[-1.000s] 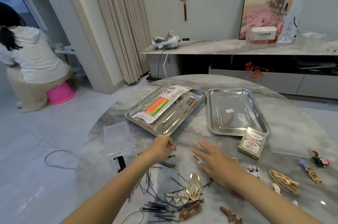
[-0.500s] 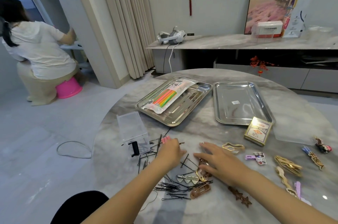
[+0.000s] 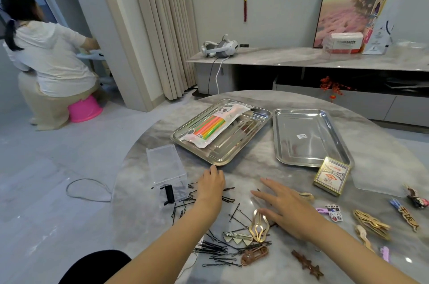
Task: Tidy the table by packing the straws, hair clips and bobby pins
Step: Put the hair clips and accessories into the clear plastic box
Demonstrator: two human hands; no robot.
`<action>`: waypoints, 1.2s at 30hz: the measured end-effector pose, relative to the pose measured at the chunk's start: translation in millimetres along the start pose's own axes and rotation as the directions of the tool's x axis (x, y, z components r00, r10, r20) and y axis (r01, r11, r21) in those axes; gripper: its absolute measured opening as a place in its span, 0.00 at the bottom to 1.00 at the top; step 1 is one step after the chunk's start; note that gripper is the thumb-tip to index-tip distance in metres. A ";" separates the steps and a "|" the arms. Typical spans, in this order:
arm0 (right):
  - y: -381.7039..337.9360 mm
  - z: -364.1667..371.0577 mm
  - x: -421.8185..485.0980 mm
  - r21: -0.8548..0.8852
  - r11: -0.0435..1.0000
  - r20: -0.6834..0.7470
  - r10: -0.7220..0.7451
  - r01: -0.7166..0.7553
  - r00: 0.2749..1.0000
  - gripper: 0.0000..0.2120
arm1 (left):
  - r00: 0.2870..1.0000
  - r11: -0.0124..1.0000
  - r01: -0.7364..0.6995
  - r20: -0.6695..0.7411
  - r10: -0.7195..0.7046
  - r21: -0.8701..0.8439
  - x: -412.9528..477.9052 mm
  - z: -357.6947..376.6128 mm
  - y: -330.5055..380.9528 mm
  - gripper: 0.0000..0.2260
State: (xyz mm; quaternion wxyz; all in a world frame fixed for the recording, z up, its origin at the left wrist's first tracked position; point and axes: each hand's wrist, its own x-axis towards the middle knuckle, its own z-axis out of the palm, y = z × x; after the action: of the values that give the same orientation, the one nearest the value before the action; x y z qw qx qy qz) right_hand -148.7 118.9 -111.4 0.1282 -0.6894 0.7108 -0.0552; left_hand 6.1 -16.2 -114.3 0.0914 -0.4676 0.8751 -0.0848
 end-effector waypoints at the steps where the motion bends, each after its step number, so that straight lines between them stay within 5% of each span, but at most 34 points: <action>1: 1.1 0.7 2.0 -0.005 1.000 -0.007 -0.002 0.002 1.000 0.34 | 1.000 1.000 -0.002 -0.012 0.002 0.000 1.4 -0.5 0.4 0.24; 5: 4.8 3.1 8.2 0.004 1.000 -0.023 0.000 0.000 1.000 0.23 | 0.976 0.978 -0.195 -0.084 0.201 0.075 2.3 -0.9 10.6 0.19; 8: 4.5 5.6 10.1 0.012 1.000 -0.041 0.000 0.001 0.999 0.22 | 0.976 0.935 -0.192 -0.153 0.152 -0.299 9.5 6.9 22.4 0.18; 11: 4.5 7.3 10.2 0.005 1.000 -0.049 -0.008 0.008 0.999 0.22 | 0.970 0.793 -0.213 -0.219 0.103 -0.571 13.8 10.3 30.8 0.07; 16: 8.0 5.2 10.3 0.017 1.000 -0.075 -0.018 0.019 0.997 0.21 | 0.986 0.443 -0.128 -0.161 -0.037 -0.887 18.8 13.7 34.9 0.07; 19: 9.4 6.6 12.5 0.022 0.999 -0.102 -0.020 0.023 0.995 0.20 | 0.993 0.234 -0.094 -0.075 0.088 -0.968 17.6 12.1 36.1 0.13; 21: 10.7 8.0 12.7 0.017 0.999 -0.112 -0.028 0.030 0.993 0.20 | 0.979 0.180 -0.080 -0.044 0.197 -0.980 15.6 9.8 37.4 0.19; 24: 12.9 8.9 12.0 -0.004 1.000 -0.099 -0.024 0.024 0.995 0.21 | 0.965 0.248 -0.146 -0.083 0.248 -0.958 12.5 6.0 37.2 0.20; 29: 13.7 6.7 12.6 -0.032 0.999 -0.076 -0.019 0.017 0.997 0.22 | 0.886 0.660 -0.391 -0.457 0.079 -0.642 2.8 -17.3 15.6 0.14; 33: 9.0 2.1 13.1 -0.029 0.999 -0.076 -0.024 0.022 0.997 0.22 | 0.712 0.848 -0.282 -0.690 -0.129 -0.449 -7.5 -48.7 -18.0 0.10; 36: 6.1 1.4 12.6 -0.034 0.999 -0.080 -0.033 0.031 0.996 0.22 | 0.649 0.870 -0.133 -0.705 -0.286 -0.475 -16.0 -61.8 -55.4 0.10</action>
State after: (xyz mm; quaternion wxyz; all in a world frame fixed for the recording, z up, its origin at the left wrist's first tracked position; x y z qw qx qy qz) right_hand -154.4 106.8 -115.6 0.0873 -0.7000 0.7050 -0.0734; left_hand 44.5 -29.3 -40.2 -0.4061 -0.4337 0.8026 -0.0529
